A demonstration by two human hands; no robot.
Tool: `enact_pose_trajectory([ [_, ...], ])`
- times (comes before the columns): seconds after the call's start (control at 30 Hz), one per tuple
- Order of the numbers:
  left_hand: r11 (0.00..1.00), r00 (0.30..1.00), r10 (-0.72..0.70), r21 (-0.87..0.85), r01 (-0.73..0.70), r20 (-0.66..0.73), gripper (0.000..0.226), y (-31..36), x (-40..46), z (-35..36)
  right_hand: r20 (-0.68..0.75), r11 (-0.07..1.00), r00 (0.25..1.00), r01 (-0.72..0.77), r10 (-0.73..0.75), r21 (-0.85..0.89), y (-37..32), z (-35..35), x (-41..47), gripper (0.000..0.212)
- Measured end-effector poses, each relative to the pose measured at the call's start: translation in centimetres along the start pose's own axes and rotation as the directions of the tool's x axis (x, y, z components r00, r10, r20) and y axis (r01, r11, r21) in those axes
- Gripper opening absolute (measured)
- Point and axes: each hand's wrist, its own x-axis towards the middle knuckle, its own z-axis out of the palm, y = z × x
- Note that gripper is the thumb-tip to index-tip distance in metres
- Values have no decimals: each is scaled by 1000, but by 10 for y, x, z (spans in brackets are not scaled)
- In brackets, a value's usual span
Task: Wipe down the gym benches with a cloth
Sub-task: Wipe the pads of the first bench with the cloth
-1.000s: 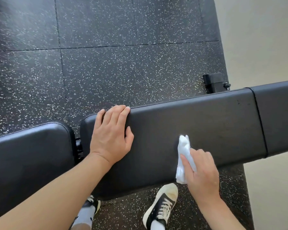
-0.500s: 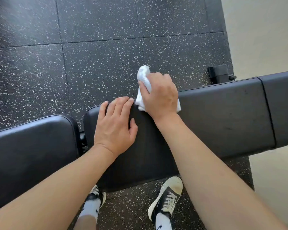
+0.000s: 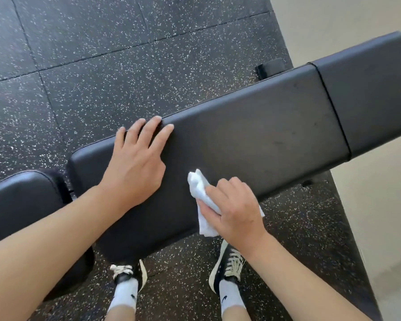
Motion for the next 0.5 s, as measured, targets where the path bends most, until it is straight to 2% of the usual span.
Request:
enact_pose_trajectory([
  [0.07, 996, 996, 88, -27, -89, -8, 65, 15, 19, -2, 16, 1000, 1000, -9, 9, -29, 24, -12, -14, 14],
  [0.13, 992, 994, 103, -64, -105, -41, 62, 29, 42, -3, -14, 996, 998, -68, 68, -64, 49, -22, -12, 19],
  [0.2, 993, 995, 38, -106, -47, -87, 60, 51, 63, 3, -106, 976, 974, -208, 200, -69, 75, -31, -1, 26],
  [0.3, 984, 972, -152, -115, 133, -178, 56, 74, 79, 18, -251, 907, 875, -421, 414, 29, 100, -37, 30, 29],
  [0.37, 976, 951, -201, -126, 176, -233, 56, 78, 82, 26, -291, 890, 844, -450, 451, 76, 98, -32, 53, 23],
  [0.5, 972, 938, -218, -147, 184, -269, 54, 74, 84, 34, -289, 904, 856, -408, 428, 132, 61, -3, 84, 20],
])
